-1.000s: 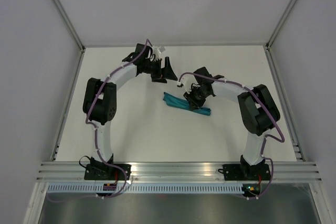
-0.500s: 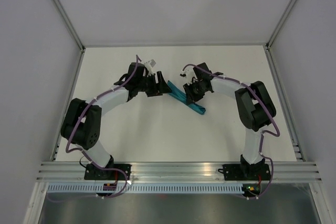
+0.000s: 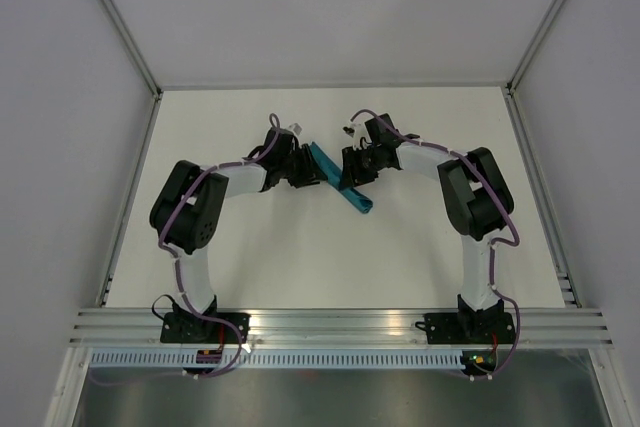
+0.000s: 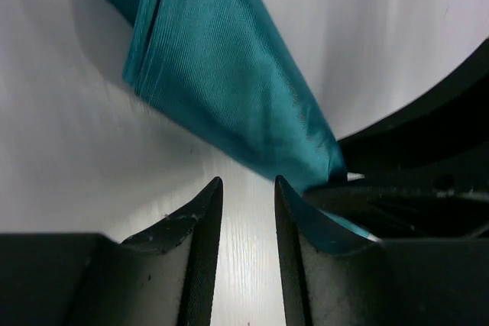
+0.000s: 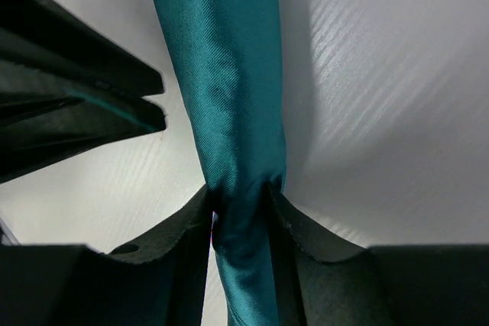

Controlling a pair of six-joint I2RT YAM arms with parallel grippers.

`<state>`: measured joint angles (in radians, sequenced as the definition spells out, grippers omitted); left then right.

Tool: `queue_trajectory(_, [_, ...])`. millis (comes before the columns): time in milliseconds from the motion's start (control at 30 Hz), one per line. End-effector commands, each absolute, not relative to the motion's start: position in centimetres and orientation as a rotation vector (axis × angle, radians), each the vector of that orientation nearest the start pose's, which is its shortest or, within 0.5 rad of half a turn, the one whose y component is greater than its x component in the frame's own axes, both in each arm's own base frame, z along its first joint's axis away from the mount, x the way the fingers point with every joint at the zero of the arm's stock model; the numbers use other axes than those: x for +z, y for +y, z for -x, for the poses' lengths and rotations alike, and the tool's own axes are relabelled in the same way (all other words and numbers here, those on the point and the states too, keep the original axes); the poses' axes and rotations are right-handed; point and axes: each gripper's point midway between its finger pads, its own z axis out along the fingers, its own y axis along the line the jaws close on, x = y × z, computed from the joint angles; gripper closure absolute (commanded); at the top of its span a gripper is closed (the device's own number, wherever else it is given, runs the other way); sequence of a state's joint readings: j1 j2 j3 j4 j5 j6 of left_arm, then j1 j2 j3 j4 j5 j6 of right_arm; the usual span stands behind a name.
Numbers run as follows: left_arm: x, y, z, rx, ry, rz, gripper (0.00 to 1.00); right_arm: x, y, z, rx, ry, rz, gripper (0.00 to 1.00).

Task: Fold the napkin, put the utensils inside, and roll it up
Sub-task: Roll the napkin with the utensil

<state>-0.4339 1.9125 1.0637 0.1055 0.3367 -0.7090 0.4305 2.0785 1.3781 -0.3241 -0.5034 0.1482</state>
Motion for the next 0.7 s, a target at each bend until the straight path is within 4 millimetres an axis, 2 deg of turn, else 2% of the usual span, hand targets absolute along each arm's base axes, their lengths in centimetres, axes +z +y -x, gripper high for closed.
queue_trajectory(0, [5.1, -27.7, -42.1, -0.910, 2.393, 0.216, 0.62, -4.4, 25.3, -33.6, 0.797, 2.853, 0.444, 0.59])
queue_trajectory(167, [4.5, -27.6, -43.2, -0.852, 2.418, 0.209, 0.63, -4.1, 25.9, -32.7, 0.882, 2.869, 0.456, 0.55])
queue_trajectory(200, [5.1, -27.9, -43.8, -0.855, 2.408, 0.198, 0.63, -4.1, 26.1, -32.5, 0.910, 2.875, 0.456, 0.54])
queue_trajectory(233, [4.9, -27.9, -44.0, -0.847, 2.414, 0.185, 0.63, -4.0, 26.2, -32.4, 0.921, 2.876, 0.455, 0.52])
queue_trajectory(367, [3.9, -28.4, -44.5, -0.836, 2.460, 0.158, 0.64, -3.9, 26.6, -31.9, 0.982, 2.884, 0.448, 0.52])
queue_trajectory(433, [4.3, -28.6, -45.0, -0.836, 2.461, 0.142, 0.64, -3.7, 26.9, -31.6, 1.018, 2.885, 0.442, 0.52])
queue_trajectory(667, [4.1, -29.1, -45.4, -0.852, 2.476, 0.116, 0.65, -3.0, 26.7, -32.1, 1.022, 2.868, 0.441, 0.51])
